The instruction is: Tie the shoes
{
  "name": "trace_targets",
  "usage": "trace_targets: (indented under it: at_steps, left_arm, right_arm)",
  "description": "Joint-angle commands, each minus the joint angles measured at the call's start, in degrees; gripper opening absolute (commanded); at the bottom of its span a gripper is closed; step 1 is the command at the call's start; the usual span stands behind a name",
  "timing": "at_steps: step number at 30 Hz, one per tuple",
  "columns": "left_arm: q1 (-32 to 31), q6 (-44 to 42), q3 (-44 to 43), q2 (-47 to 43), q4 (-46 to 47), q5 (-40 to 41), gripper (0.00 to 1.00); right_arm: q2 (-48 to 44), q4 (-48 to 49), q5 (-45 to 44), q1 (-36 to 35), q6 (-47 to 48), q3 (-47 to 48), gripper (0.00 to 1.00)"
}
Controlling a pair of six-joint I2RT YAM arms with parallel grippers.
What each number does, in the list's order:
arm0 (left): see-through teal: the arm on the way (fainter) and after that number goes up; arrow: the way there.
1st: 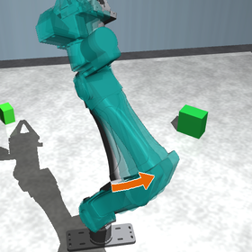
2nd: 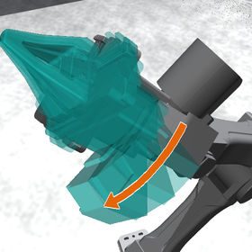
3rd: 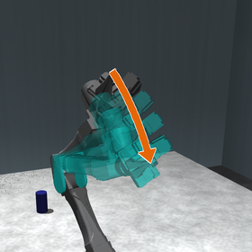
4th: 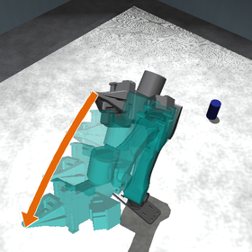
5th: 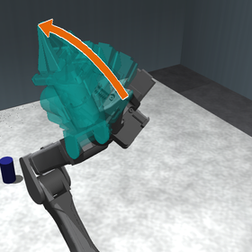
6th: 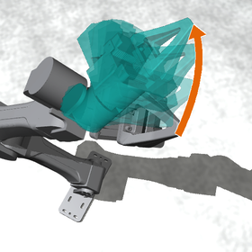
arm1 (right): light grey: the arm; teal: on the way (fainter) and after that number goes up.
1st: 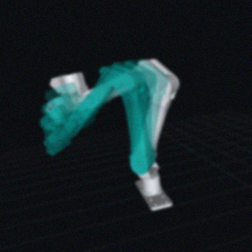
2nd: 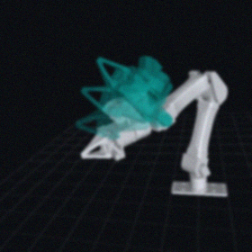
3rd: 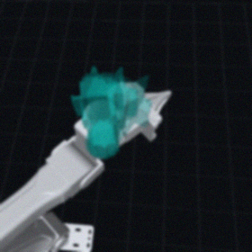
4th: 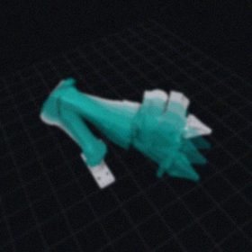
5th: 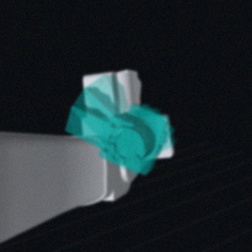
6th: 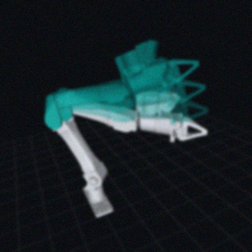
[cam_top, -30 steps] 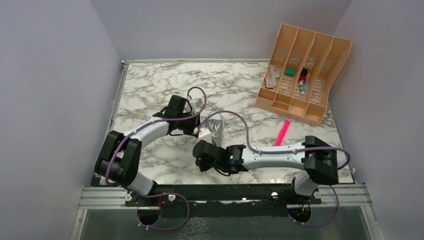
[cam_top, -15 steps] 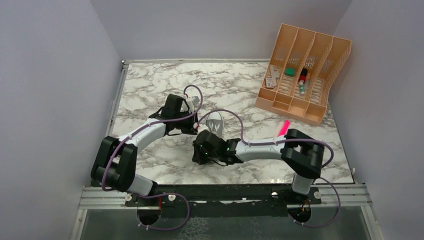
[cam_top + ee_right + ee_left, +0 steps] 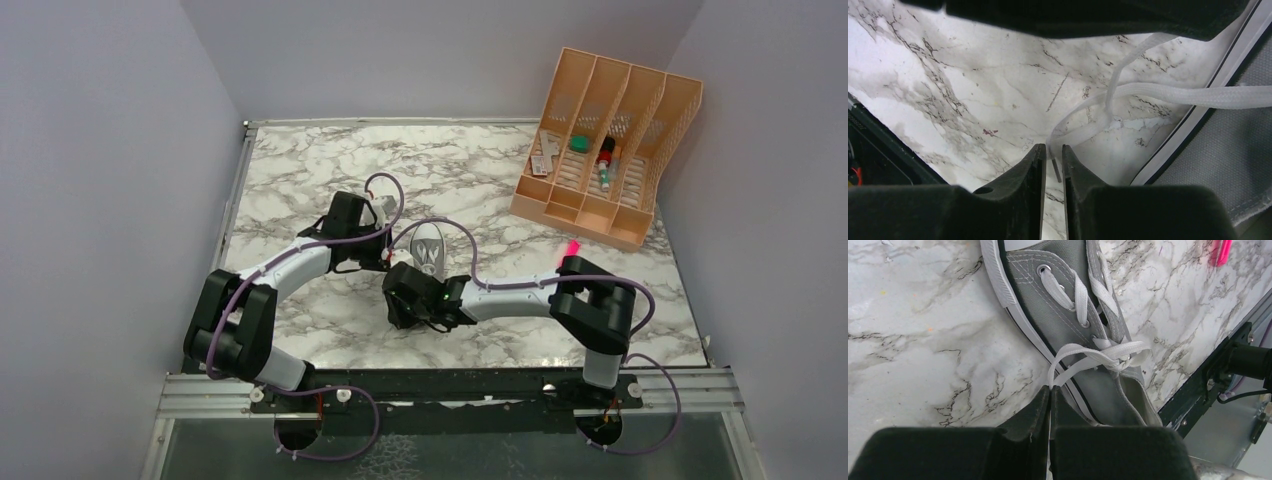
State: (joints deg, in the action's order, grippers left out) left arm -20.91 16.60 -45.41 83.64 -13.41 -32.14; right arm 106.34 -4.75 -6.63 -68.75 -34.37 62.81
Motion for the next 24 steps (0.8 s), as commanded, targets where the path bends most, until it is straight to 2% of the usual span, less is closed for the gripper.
trace_targets:
  at_steps: [1, 17, 24]
  left_arm:
    - [-1.86, -0.23, -0.33, -0.05, 2.34, -3.72, 0.04]
    - [-1.77, -1.0, -1.38, 1.91, 2.36, -4.25, 0.04]
    - [-1.77, -1.39, -1.68, 2.95, 2.45, -4.4, 0.04]
  right_arm:
    - [0.67, 2.28, 0.25, -1.83, 4.08, -0.19, 0.24]
    - [-3.69, 1.7, -0.48, -3.77, 6.08, -4.89, 0.31]
    - [-5.27, -4.44, -3.57, -4.68, 6.75, 1.6, 0.33]
